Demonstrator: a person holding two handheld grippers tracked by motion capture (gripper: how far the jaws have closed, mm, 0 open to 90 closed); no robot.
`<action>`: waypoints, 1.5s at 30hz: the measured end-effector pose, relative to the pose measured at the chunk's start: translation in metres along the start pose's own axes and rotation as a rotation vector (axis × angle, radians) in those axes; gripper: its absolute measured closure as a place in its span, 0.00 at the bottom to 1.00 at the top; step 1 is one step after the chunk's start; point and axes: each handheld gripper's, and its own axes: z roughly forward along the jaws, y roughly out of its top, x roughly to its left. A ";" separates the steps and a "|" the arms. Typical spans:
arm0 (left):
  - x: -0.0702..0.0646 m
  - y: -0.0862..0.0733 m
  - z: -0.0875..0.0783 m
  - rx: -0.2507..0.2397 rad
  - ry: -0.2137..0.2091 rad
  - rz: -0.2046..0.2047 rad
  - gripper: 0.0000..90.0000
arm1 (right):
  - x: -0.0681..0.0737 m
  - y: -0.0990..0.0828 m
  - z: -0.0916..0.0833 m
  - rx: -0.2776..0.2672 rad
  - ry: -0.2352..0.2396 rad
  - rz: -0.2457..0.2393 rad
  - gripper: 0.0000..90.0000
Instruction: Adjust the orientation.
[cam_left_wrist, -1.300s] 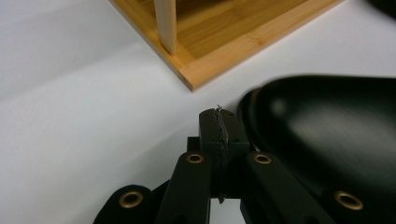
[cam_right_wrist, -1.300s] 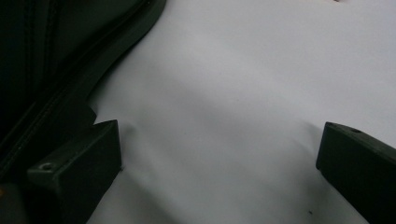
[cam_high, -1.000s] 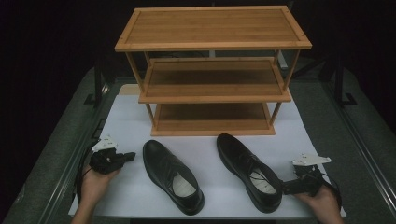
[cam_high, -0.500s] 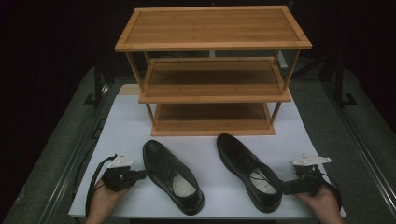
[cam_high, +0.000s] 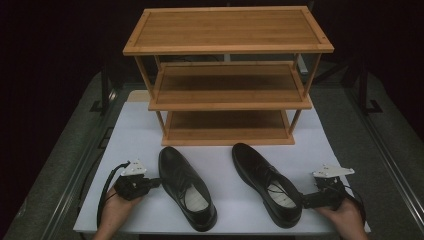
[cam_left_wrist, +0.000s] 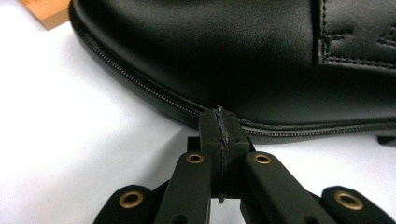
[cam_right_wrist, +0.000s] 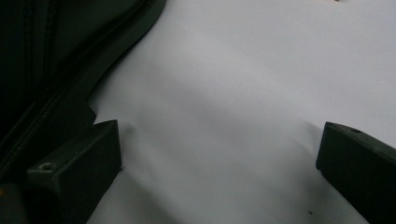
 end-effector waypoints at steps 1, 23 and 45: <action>0.001 0.003 0.003 -0.002 0.000 0.001 1.00 | 0.000 0.000 0.000 0.000 0.000 0.000 0.00; 0.011 0.036 0.035 0.002 -0.019 0.013 1.00 | 0.000 0.000 0.000 -0.001 0.001 -0.001 0.00; 0.008 0.052 0.048 -0.012 -0.035 0.025 1.00 | 0.000 0.000 0.000 -0.001 0.001 -0.001 0.00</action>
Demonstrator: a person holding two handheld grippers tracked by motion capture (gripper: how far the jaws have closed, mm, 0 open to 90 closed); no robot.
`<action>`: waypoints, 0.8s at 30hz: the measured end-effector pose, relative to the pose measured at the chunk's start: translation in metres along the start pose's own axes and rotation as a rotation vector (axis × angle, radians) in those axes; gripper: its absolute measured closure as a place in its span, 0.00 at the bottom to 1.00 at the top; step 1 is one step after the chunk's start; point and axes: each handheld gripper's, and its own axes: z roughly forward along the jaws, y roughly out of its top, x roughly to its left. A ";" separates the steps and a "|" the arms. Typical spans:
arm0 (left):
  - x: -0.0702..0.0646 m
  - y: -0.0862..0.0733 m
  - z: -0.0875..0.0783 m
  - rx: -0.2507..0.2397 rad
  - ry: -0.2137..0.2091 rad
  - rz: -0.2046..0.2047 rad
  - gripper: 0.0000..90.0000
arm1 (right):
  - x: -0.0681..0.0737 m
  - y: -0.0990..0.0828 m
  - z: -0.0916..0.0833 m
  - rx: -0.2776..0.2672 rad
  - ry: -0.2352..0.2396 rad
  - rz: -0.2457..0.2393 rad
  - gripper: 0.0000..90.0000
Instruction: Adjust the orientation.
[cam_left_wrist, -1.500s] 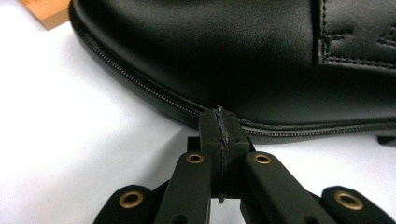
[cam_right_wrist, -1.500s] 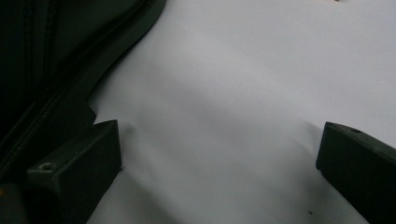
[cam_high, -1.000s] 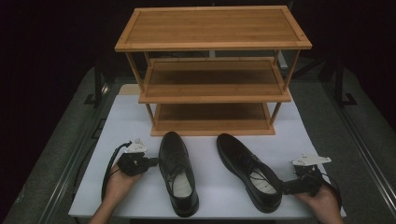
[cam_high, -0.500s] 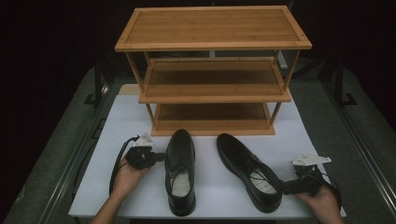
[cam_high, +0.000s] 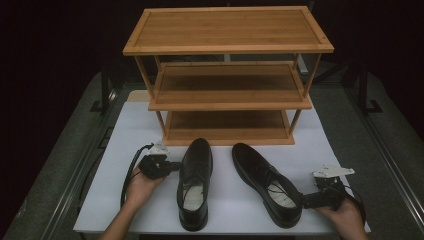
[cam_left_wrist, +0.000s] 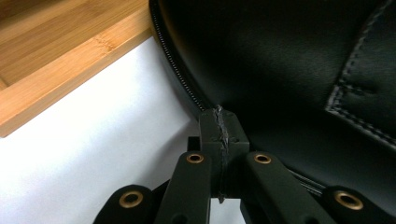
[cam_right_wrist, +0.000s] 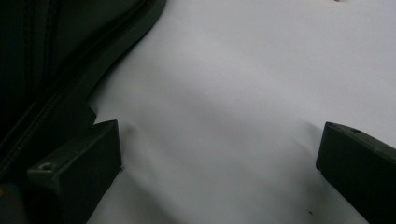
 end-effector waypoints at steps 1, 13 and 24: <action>0.000 0.000 -0.004 -0.006 0.002 0.003 1.00 | 0.000 0.000 0.000 -0.001 0.000 0.000 0.00; 0.006 -0.028 -0.057 -0.042 0.041 -0.050 0.84 | 0.000 0.000 0.000 -0.001 0.000 0.001 0.00; 0.000 -0.063 -0.076 0.017 0.141 -0.050 0.25 | 0.000 0.000 0.000 0.000 0.000 0.002 0.00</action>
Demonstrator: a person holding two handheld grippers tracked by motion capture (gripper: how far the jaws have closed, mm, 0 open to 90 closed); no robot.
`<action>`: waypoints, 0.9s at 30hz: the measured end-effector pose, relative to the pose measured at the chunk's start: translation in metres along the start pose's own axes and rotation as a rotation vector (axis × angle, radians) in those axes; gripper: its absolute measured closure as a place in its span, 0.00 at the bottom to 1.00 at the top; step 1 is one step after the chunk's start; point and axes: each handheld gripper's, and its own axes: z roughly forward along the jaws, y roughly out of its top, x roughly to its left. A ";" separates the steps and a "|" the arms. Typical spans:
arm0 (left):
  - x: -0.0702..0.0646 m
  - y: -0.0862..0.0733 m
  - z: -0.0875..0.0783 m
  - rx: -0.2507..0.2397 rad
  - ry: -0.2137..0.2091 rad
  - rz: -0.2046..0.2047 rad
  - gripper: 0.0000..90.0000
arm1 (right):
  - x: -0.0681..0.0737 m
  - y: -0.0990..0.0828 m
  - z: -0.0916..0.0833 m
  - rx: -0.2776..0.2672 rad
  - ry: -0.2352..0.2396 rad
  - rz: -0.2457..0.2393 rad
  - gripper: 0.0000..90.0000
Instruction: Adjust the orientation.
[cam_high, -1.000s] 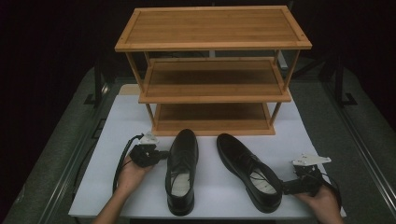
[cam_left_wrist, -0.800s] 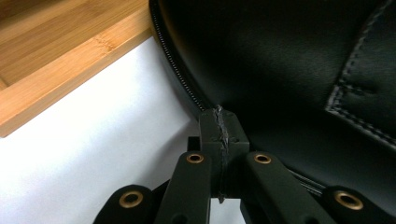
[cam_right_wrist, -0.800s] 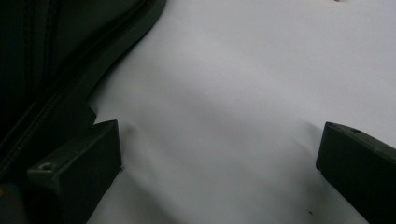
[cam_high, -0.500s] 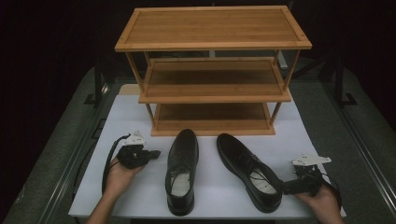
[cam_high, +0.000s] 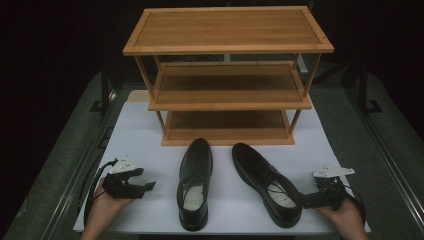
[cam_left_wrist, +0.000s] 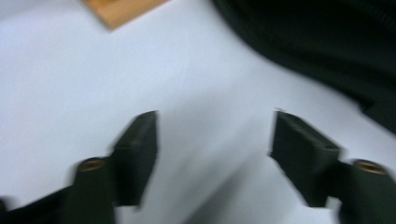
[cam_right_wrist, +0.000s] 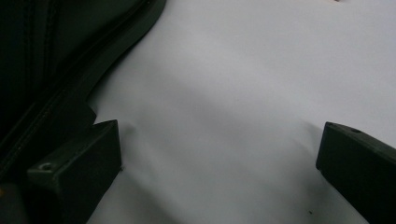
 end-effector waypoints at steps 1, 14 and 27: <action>0.000 -0.003 -0.001 0.002 0.010 -0.008 0.22 | 0.000 0.000 0.000 0.000 0.000 0.000 0.00; -0.005 -0.035 0.002 0.012 0.032 0.006 0.00 | 0.000 0.000 0.000 0.002 -0.001 -0.003 0.00; -0.005 -0.037 0.003 -0.001 0.036 0.008 0.00 | -0.001 0.002 0.000 0.011 0.006 -0.003 0.00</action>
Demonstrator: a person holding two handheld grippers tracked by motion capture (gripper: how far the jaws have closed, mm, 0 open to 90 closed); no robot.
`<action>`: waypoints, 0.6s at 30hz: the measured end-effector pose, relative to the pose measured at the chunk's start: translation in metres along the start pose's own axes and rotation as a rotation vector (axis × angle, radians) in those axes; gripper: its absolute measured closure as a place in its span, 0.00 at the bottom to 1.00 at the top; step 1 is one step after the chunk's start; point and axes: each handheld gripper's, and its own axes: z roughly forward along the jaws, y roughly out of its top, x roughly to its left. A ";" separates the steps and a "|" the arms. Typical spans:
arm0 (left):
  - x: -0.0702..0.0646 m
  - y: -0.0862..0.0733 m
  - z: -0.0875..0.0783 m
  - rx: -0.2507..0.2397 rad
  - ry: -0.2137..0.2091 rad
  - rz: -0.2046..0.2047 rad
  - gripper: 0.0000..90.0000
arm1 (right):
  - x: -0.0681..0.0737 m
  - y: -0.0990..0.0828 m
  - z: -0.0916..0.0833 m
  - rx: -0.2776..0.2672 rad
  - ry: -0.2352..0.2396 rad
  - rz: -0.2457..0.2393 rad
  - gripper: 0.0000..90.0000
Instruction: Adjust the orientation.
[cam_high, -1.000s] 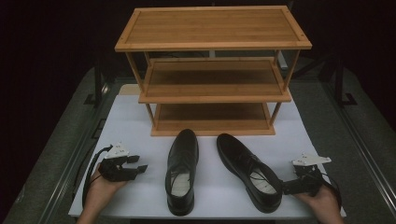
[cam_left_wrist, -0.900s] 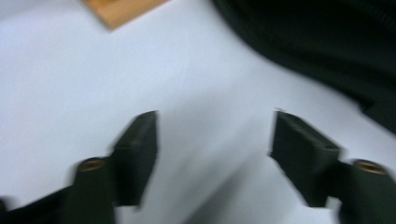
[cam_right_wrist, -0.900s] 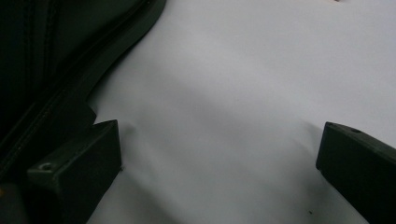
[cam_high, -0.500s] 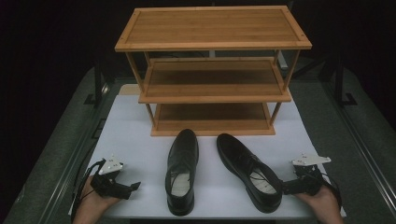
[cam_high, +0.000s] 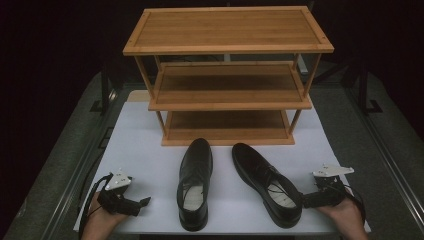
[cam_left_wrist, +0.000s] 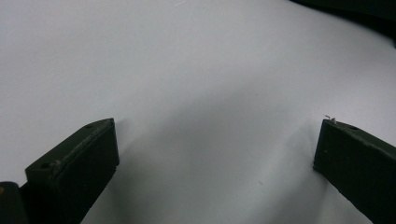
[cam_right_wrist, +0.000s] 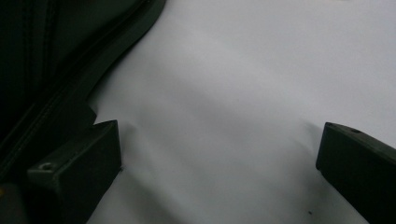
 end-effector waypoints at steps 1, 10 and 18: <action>0.000 0.000 0.000 0.000 0.000 -0.001 0.00 | 0.000 0.000 0.000 -0.002 0.004 0.001 0.00; 0.000 0.000 0.000 0.001 -0.002 -0.002 0.00 | -0.001 -0.007 -0.020 -0.042 0.074 0.011 0.42; 0.000 0.000 0.000 0.001 -0.002 -0.002 0.00 | 0.007 -0.014 -0.033 -0.069 0.216 -0.040 1.00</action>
